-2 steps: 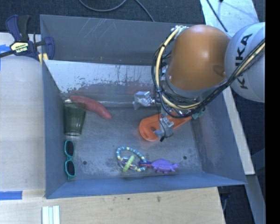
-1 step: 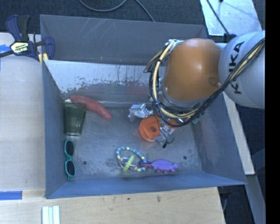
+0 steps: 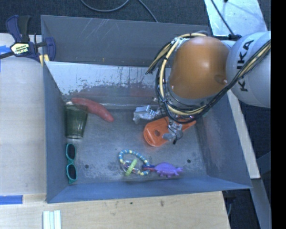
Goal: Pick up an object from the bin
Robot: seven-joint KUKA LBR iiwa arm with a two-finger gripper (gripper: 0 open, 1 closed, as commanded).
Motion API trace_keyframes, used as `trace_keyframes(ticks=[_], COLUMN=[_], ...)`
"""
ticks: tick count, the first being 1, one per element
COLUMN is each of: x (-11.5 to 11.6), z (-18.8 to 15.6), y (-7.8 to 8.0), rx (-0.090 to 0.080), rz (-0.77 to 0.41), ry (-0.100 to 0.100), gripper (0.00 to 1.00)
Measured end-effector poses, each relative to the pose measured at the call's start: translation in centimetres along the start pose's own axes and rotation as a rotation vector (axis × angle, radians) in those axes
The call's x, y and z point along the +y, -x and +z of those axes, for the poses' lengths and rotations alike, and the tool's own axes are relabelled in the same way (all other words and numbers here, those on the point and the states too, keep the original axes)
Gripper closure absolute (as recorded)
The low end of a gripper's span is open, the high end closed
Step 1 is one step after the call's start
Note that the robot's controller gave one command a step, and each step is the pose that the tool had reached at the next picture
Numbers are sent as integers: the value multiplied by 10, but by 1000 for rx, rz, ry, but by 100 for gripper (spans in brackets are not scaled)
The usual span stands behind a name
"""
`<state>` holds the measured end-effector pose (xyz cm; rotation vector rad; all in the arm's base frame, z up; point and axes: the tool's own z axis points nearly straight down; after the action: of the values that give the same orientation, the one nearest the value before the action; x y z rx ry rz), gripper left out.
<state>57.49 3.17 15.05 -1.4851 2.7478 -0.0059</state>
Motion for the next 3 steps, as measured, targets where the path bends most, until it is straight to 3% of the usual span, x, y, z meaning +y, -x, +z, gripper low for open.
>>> trace_keyframes(ticks=[1,2,3], x=[-23,-38,-48], z=[15,27,39], y=[1,-8,-15], rx=[-1,-1,-4], rz=[-190,-98,-302], ry=[-2,1,-4], gripper=[0,0,0])
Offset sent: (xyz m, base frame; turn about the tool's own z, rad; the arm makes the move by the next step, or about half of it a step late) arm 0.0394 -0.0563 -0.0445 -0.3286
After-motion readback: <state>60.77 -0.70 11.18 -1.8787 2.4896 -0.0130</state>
